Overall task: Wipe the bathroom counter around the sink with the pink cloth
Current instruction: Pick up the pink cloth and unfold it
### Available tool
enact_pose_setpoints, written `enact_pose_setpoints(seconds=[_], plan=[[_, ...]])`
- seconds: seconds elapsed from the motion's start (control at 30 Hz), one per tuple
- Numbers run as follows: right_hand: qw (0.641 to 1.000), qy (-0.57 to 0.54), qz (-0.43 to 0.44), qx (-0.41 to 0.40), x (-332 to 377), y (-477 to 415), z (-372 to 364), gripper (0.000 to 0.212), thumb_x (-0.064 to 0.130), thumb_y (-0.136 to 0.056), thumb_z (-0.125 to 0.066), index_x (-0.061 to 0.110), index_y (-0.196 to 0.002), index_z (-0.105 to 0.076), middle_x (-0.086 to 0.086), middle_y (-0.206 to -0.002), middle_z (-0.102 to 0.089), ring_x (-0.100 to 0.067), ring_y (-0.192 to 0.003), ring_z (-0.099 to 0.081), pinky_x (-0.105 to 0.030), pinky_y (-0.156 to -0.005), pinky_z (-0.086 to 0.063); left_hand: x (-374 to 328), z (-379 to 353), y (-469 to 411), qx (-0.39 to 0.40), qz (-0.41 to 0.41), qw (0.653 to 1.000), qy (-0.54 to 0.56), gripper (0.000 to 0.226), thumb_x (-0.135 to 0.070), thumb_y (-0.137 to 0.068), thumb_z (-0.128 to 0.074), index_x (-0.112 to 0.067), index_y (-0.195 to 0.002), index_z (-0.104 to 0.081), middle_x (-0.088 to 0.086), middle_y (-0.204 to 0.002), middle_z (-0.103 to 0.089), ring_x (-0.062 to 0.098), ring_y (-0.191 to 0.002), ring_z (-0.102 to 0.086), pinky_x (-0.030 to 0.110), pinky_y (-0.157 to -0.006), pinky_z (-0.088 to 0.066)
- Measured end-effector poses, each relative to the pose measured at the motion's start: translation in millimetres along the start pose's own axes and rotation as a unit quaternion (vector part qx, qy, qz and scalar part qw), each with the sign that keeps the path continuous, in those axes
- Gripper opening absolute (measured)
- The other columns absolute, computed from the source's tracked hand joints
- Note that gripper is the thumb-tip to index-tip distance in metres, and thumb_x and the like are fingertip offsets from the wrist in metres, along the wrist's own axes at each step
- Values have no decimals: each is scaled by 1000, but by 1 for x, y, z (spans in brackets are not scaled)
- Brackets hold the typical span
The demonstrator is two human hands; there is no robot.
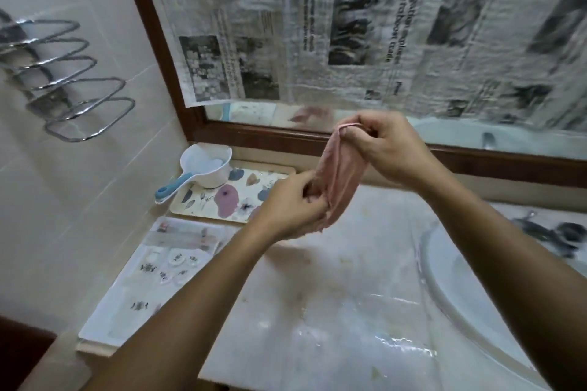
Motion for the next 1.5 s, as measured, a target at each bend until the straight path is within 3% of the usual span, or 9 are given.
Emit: enact_pose_setpoints(seconds=[0.2, 0.37, 0.57, 0.7, 0.8, 0.9, 1.1, 1.23, 1.5], plan=[[993, -43, -44, -100, -36, 39, 122, 16, 20, -102, -63, 25, -94, -77, 8, -88, -75, 1, -75, -66, -19, -66, -53, -39, -36, 6, 69, 31, 989, 124, 25, -27, -100, -62, -14, -80, -69, -7, -74, -64, 7, -73, -58, 25, -67, -43], [948, -193, -214, 136, -102, 90, 182, 16, 20, -91, -71, 9, -103, -74, -13, -86, -66, -16, -68, -65, -26, -61, -61, -101, -71, 11, 94, 116, 900, 410, 52, -52, -99, -57, -6, -112, -77, 17, -109, -76, 30, -102, -72, 39, -97, -55], [921, -277, -211, 178, -138, 136, 256, 41, 21, -74, -84, 3, -108, -69, -10, -89, -71, -15, -72, -71, -25, -63, -61, -208, -124, 27, 135, 12, 849, 510, 33, 7, -86, -55, -7, -107, -75, 11, -86, -73, 20, -74, -73, 30, -74, -62], [847, -494, -186, 63, -163, 165, 266, 67, 43, -82, -81, 5, -134, -60, -15, -132, -70, -31, -124, -68, -40, -103, -57, -252, -155, 20, 66, 31, 792, 607, 16, -10, -98, -57, -3, -108, -67, 10, -87, -75, 16, -77, -75, 27, -82, -61], [805, -529, -236, 132, -173, 206, 219, 100, 73, -76, -72, 0, -143, -55, -20, -141, -65, -35, -130, -63, -53, -117, -41, -279, -167, 13, 8, 36, 784, 620, 24, -21, -105, -50, -4, -109, -67, 8, -89, -77, 13, -80, -76, 27, -84, -62], [758, -577, -263, 156, -176, 245, 186, 71, 60, -102, -46, 2, -137, -66, -22, -136, -67, -37, -126, -64, -52, -118, -41, -282, -179, 10, 1, 60, 826, 560, 42, -37, -109, -44, -11, -110, -76, 11, -110, -78, 21, -98, -77, 42, -96, -59], [847, -482, -225, -16, -207, 239, 245, 43, 23, -103, -59, -10, -130, -63, -31, -127, -65, -41, -117, -60, -55, -113, -43, -232, -200, 11, 78, 135, 915, 372, 28, -32, -108, -52, -13, -125, -63, 9, -117, -73, 21, -97, -75, 41, -71, -64], [926, -303, -214, -68, -212, 233, 298, 19, 19, -95, -73, 0, -93, -75, -20, -86, -71, -31, -76, -62, -35, -62, -48, -206, -208, 11, 168, 151, 929, 292, 31, 11, -91, -65, -6, -116, -58, 13, -106, -67, 24, -90, -74, 37, -66, -64], [964, -115, -212, -109, -218, 223, 334, 38, 11, -90, -79, 25, -125, -69, -15, -101, -77, -24, -86, -73, -45, -77, -64, -180, -161, -14, -90, 167, 963, 193, 30, -10, -85, -83, -11, -109, -65, 8, -87, -70, 15, -67, -67, 30, -65, -59]])
Point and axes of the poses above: each hand's wrist, its own y-axis away from the middle knuckle, its own z-axis out of the back of the hand, x = y × z, the point moved 6 cm from there along -y, towards the middle knuckle
